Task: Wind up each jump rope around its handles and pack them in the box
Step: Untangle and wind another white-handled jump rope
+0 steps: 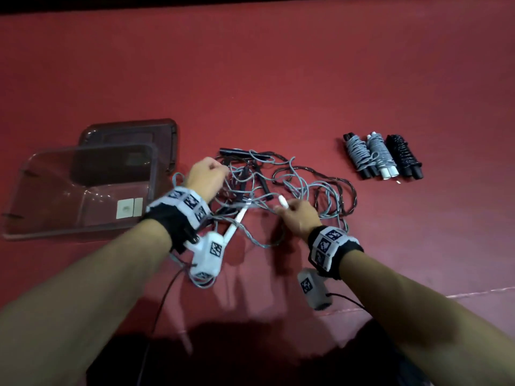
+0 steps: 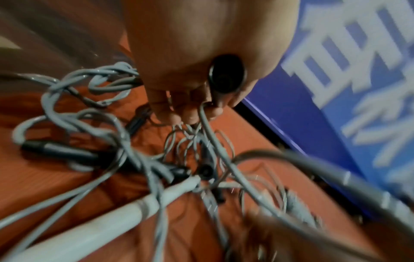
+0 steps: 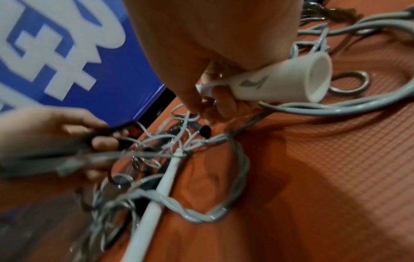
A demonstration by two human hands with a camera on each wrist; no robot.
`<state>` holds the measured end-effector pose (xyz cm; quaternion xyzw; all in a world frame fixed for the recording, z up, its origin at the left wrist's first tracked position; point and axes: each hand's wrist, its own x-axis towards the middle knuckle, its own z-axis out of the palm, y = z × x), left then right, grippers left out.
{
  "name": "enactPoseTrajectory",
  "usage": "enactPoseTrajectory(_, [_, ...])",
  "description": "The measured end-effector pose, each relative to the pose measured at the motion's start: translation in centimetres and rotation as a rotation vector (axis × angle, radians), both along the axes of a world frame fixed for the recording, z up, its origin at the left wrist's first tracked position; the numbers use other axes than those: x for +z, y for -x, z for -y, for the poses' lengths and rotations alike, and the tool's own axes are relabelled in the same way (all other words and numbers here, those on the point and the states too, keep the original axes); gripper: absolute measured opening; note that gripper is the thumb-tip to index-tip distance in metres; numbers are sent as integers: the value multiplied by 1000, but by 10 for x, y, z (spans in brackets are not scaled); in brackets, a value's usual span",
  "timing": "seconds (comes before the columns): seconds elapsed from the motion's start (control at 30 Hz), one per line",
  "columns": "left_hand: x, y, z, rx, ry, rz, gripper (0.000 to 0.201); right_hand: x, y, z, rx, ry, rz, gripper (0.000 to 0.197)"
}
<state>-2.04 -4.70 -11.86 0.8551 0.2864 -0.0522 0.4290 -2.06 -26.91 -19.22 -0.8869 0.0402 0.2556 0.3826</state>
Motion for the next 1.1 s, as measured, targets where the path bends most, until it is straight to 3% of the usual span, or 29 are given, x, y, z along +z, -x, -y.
enactPoseTrajectory(0.1, [12,-10,-34,-152,-286,-183,12,-8,9,-5,183,68,-45,27])
enactPoseTrajectory(0.17, [11,-3,-42,-229,-566,-183,29,-11,14,-14,169,2,-95,23])
enactPoseTrajectory(0.23, [8,14,-35,-287,-699,77,33,-9,17,-24,22,-182,-195,10])
enactPoseTrajectory(0.3, [1,31,-19,-410,-577,258,10,1,19,-33,-111,-390,-294,9])
enactPoseTrajectory(0.4, [-19,49,9,-633,-345,64,13,12,16,-40,-224,-574,-303,26])
enactPoseTrajectory(0.6, [-54,57,25,-729,-914,-158,39,36,-9,-36,-271,-670,-120,30])
enactPoseTrajectory(0.7, [-55,53,31,-802,-1109,-208,32,40,-13,-32,-261,-661,-138,27])
enactPoseTrajectory(0.93, [-58,39,37,-645,-1027,-254,35,42,-5,-27,-273,-658,-166,23])
enactPoseTrajectory(1.1, [-41,39,35,-531,-913,-52,36,52,-10,-20,-356,-716,-134,26])
